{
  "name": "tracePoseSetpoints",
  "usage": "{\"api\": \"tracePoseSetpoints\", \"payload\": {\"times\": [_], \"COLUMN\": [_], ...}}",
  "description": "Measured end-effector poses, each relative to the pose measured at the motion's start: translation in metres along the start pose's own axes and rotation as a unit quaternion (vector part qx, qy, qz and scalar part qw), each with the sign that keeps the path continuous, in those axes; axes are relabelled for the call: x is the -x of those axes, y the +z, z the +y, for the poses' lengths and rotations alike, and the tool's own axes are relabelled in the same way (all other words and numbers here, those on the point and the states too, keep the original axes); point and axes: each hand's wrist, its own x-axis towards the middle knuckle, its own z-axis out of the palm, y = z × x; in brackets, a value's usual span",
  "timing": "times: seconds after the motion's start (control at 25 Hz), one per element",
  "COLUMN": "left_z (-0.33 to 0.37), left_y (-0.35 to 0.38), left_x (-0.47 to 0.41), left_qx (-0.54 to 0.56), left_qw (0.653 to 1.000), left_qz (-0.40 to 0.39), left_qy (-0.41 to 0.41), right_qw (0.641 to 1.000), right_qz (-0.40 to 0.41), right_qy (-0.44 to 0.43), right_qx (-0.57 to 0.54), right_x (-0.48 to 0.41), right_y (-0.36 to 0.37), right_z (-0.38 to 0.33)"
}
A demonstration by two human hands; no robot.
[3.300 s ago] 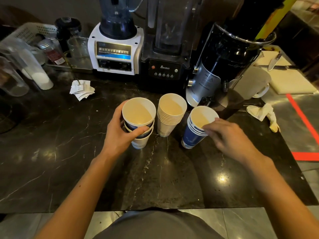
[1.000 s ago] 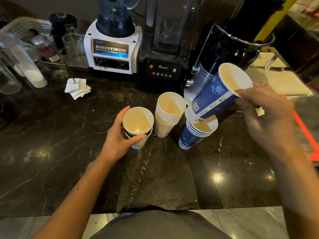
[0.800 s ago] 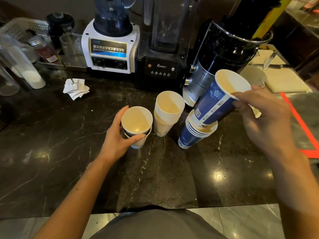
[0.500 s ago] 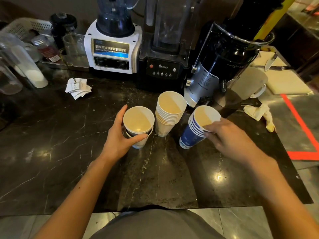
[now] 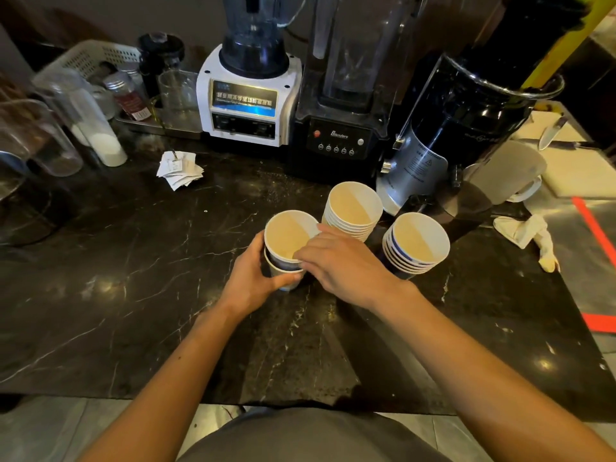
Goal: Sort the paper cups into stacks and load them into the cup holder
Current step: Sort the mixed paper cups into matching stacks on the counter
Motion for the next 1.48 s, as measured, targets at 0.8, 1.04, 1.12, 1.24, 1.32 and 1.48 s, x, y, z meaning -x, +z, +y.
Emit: {"api": "tracePoseSetpoints", "payload": {"times": [0.8, 1.04, 1.12, 1.24, 1.32, 1.48], "left_z": [0.016, 0.024, 0.025, 0.029, 0.031, 0.023], "left_y": [-0.008, -0.007, -0.002, 0.006, 0.01, 0.012], "left_x": [0.006, 0.007, 0.007, 0.01, 0.01, 0.012], "left_qx": [-0.021, -0.091, -0.076, -0.041, -0.01, 0.002], "left_qw": [0.998, 0.99, 0.991, 0.994, 0.996, 0.997], "left_qz": [0.0, -0.033, -0.041, -0.038, -0.029, -0.022], "left_qy": [0.063, 0.1, 0.101, 0.097, 0.087, 0.079], "right_qw": [0.929, 0.934, 0.941, 0.948, 0.954, 0.955], "right_qz": [0.331, 0.277, 0.246, 0.214, 0.193, 0.217], "right_qy": [0.096, 0.122, 0.114, 0.107, 0.099, 0.049], "right_qx": [-0.137, -0.193, -0.2, -0.209, -0.207, -0.195], "right_x": [0.037, 0.033, 0.027, 0.018, 0.014, 0.013], "right_y": [-0.067, -0.056, -0.05, -0.039, -0.036, -0.049], "right_z": [0.01, 0.007, 0.002, -0.005, -0.008, -0.009]}}
